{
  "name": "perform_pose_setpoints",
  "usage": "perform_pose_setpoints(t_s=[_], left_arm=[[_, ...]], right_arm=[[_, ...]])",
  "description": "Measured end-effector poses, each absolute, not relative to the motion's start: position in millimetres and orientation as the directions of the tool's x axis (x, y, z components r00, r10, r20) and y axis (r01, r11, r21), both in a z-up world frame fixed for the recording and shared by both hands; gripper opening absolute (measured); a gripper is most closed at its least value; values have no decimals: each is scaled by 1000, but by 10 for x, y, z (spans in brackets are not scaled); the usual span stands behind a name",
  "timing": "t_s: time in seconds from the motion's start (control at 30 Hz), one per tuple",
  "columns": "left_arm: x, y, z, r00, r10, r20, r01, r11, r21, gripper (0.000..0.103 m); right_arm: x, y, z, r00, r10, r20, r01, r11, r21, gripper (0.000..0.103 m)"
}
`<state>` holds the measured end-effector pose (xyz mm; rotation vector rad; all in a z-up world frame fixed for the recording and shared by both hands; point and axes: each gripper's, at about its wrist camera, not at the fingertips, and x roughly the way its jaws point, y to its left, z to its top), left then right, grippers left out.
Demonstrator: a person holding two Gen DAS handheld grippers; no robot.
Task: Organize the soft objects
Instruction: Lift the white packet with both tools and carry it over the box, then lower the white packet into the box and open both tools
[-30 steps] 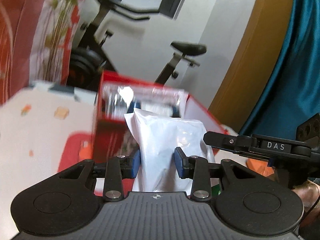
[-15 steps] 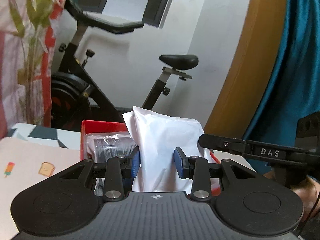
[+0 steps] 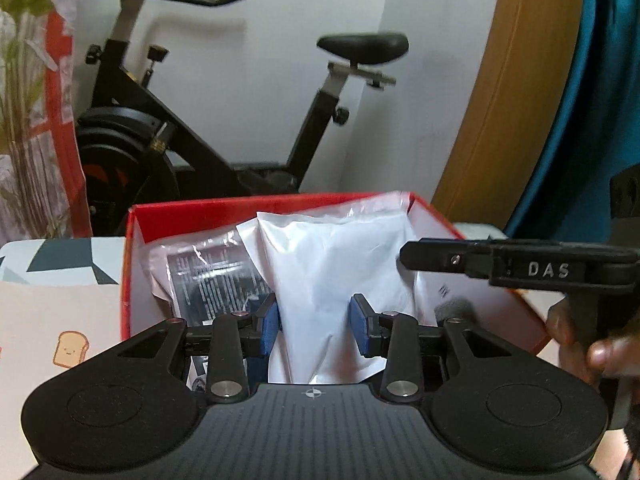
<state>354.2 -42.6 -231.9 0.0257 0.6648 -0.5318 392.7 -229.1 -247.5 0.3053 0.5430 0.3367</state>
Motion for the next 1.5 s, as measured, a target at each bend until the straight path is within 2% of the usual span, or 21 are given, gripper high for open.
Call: perform_pose_setpoints(t_s=[0.1, 0.23, 0.3, 0.47, 0.53, 0.57, 0.6, 0.63, 0.67, 0.73, 0.87, 0.93, 1.03, 1.5], left_arm=[[3597, -448, -2362, 649, -448, -614, 479, 869, -128, 44], [3576, -489, -2343, 695, -355, -625, 449, 894, -9, 64], [3535, -483, -2298, 716, -335, -613, 448, 893, 35, 64], [3375, -409, -2153, 741, -335, -582, 435, 900, 35, 76], [3304, -400, -2095, 753, -333, -568, 426, 904, 35, 88], [3263, -391, -2069, 758, -333, -561, 422, 906, 32, 90], [3221, -379, -2043, 761, -333, -557, 419, 908, 29, 92], [3178, -366, -2014, 762, -333, -555, 415, 909, 24, 94], [3155, -370, -1994, 762, -333, -556, 412, 911, 20, 95], [3112, -375, -1975, 760, -331, -559, 403, 915, 6, 101], [2979, -319, -1928, 764, -317, -562, 376, 927, -12, 103], [2911, -297, -1906, 767, -311, -562, 366, 930, -15, 103], [2802, -292, -1878, 782, -287, -554, 348, 937, 6, 103], [2266, -175, -1813, 813, -239, -530, 261, 965, -33, 103]], right_arm=[[3960, -2328, -2568, 799, 383, -464, -208, 900, 383, 25], [3964, -2347, -2645, 793, 367, -487, -182, 904, 386, 26], [3943, -2340, -2661, 793, 352, -498, -171, 912, 373, 27], [3834, -2328, -2614, 801, 328, -501, -160, 923, 349, 32], [3772, -2314, -2564, 805, 319, -499, -164, 929, 331, 32], [3731, -2302, -2536, 808, 317, -497, -168, 932, 322, 32], [3699, -2296, -2505, 809, 314, -497, -171, 934, 314, 37], [3663, -2285, -2476, 810, 311, -498, -173, 937, 303, 48], [3621, -2270, -2450, 812, 303, -499, -172, 941, 291, 52], [3545, -2253, -2398, 818, 289, -497, -166, 947, 276, 70], [3398, -2233, -2308, 830, 258, -495, -155, 958, 240, 88], [3312, -2234, -2263, 839, 242, -487, -145, 963, 229, 102], [3186, -2264, -2198, 857, 231, -461, -130, 962, 239, 103], [2680, -2254, -2189, 875, 154, -459, -80, 981, 176, 103]])
